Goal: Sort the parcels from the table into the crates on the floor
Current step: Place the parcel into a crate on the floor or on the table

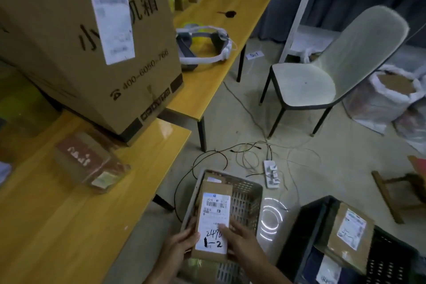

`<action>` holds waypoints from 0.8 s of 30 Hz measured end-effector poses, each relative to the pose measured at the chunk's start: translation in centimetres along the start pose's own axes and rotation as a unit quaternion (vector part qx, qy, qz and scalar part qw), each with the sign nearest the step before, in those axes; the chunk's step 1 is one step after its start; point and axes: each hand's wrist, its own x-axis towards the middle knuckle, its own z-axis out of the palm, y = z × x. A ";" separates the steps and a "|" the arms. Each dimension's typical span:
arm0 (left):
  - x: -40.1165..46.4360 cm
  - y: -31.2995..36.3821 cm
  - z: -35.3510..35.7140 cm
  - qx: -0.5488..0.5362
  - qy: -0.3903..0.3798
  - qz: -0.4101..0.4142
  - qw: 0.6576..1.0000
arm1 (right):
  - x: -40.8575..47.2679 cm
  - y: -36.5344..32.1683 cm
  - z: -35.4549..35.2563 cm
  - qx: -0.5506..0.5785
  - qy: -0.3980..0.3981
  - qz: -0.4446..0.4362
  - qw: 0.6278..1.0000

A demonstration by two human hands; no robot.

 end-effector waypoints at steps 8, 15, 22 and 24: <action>17.6 -4.8 -0.6 -0.006 0.052 0.031 0.998 | 18.5 3.3 -3.0 0.012 0.017 -0.007 1.000; 29.7 -5.6 -2.8 0.018 0.082 0.029 0.996 | 31.3 5.6 -3.1 0.024 0.036 -0.020 0.999; 37.9 -8.8 -7.3 0.272 0.181 0.068 0.943 | 39.1 9.3 -1.9 0.017 0.052 -0.022 0.998; 39.3 -10.2 -8.2 0.310 0.138 0.087 0.937 | 40.1 9.9 -1.8 0.005 0.061 -0.026 0.998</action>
